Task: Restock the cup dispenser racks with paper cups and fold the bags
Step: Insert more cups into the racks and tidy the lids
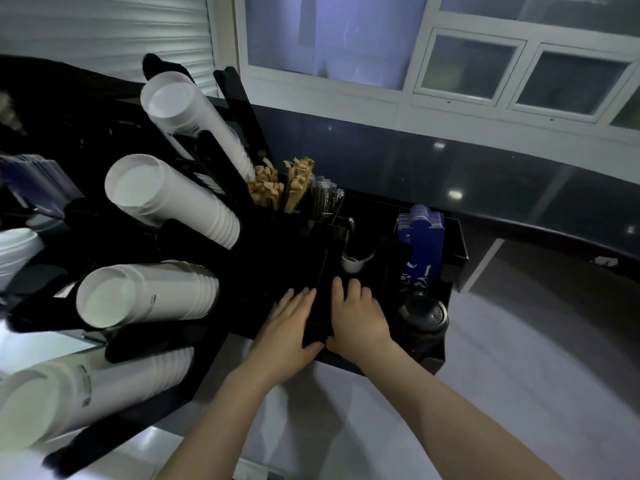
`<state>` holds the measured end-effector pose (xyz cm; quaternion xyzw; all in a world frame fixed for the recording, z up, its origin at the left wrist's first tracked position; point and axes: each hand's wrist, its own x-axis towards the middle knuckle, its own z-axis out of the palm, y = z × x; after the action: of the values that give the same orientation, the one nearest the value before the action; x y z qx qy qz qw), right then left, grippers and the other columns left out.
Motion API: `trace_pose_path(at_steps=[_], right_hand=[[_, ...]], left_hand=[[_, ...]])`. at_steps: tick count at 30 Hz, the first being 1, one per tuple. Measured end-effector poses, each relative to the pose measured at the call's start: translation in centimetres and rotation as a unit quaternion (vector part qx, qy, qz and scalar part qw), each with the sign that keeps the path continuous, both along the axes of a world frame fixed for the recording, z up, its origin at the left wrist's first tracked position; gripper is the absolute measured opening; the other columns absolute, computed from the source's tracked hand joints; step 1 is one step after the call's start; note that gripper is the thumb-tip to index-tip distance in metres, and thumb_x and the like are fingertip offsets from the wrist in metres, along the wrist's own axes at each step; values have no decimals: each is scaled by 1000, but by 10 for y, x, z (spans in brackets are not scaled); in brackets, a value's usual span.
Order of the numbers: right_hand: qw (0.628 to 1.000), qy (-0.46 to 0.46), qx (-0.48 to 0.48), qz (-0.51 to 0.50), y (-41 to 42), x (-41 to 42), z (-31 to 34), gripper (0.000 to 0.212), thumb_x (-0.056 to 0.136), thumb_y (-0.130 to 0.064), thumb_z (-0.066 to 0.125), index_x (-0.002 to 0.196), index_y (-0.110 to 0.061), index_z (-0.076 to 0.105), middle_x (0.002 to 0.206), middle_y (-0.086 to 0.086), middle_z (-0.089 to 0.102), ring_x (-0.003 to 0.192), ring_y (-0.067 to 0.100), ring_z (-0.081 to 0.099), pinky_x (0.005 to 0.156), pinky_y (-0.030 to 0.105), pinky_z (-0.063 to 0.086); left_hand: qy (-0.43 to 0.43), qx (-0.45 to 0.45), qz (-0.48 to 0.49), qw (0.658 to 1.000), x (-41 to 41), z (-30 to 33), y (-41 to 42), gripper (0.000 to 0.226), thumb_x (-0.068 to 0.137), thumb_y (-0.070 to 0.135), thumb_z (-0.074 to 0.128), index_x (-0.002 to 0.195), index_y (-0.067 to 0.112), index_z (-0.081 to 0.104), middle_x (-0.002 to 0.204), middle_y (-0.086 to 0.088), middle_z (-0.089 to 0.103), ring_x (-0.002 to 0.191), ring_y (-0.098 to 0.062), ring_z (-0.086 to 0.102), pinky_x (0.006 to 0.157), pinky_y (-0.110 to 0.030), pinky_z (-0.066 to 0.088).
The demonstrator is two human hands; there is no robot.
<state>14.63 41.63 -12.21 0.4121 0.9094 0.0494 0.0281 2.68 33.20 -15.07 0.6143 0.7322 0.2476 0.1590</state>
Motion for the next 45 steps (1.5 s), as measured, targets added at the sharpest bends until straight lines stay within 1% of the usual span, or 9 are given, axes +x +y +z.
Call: trace_pose_path(at_steps=[9, 14, 18, 23, 26, 29, 36, 40, 45], right_hand=[[989, -141, 7, 44, -4, 2, -3, 107, 82, -67, 50, 149, -2, -1, 157, 19, 4, 141, 34, 13, 111, 48, 20], [983, -135, 33, 121, -22, 28, -5, 56, 91, -27, 49, 143, -10, 35, 132, 12, 52, 121, 30, 45, 111, 61, -1], [973, -196, 24, 120, -28, 23, -1, 47, 90, -24, 49, 137, -16, 47, 128, 10, 56, 120, 30, 46, 106, 67, -10], [991, -19, -3, 136, -33, 42, 8, 42, 88, -14, 47, 130, -9, 54, 139, 11, 47, 137, 31, 30, 116, 53, 12], [968, 200, 64, 136, -28, 67, 25, 28, 71, -5, 62, 98, -7, 70, 105, 10, 66, 101, 36, 59, 85, 46, 50], [948, 306, 77, 47, -7, 94, 45, 30, 72, -13, 73, 101, -12, 67, 105, 6, 63, 96, 31, 57, 83, 34, 47], [972, 194, -101, -84, 28, 115, 47, 87, 68, -62, 71, 140, -28, 35, 140, -1, 43, 127, 22, 36, 103, 36, 36], [983, 133, -90, -90, 30, 112, 41, 93, 66, -60, 71, 141, -30, 25, 141, 3, 41, 127, 28, 35, 102, 41, 36], [980, 155, -99, -71, 27, 110, 38, 91, 65, -49, 76, 138, -30, 25, 142, 4, 37, 118, 28, 49, 91, 40, 50]], left_hand=[[66, -2, -15, 998, -1, -13, -2, 97, 86, 35, 62, 151, 25, -9, 159, 13, 2, 142, -6, -15, 118, -32, 9], [56, 10, -12, 998, 1, -15, -2, 98, 85, 33, 64, 151, 25, -9, 158, 12, 5, 143, -8, -12, 116, -33, 13], [56, 17, -7, 998, 1, -16, -2, 98, 85, 31, 64, 151, 25, -8, 157, 11, 9, 143, -9, -7, 114, -32, 18], [58, 27, -9, 998, 0, -18, -3, 99, 84, 30, 66, 151, 26, -6, 156, 12, 12, 142, -8, -5, 114, -29, 15], [51, 34, -7, 998, 1, -18, -3, 99, 83, 31, 67, 151, 25, -5, 155, 11, 15, 142, -8, -2, 114, -30, 13], [54, 32, -5, 998, 1, -19, -3, 100, 83, 33, 67, 151, 25, -6, 155, 9, 16, 143, -9, -3, 115, -31, 15], [53, 20, -4, 998, 2, -17, -3, 100, 84, 32, 67, 151, 25, -7, 155, 8, 16, 143, -11, -4, 115, -32, 16], [57, 18, -4, 998, 2, -16, -4, 100, 84, 31, 67, 151, 25, -7, 157, 9, 12, 144, -12, -6, 115, -33, 16], [141, -2, -4, 990, 3, -13, -8, 102, 86, 38, 63, 149, 24, -16, 149, 13, -30, 134, -7, -38, 115, -39, 14]])
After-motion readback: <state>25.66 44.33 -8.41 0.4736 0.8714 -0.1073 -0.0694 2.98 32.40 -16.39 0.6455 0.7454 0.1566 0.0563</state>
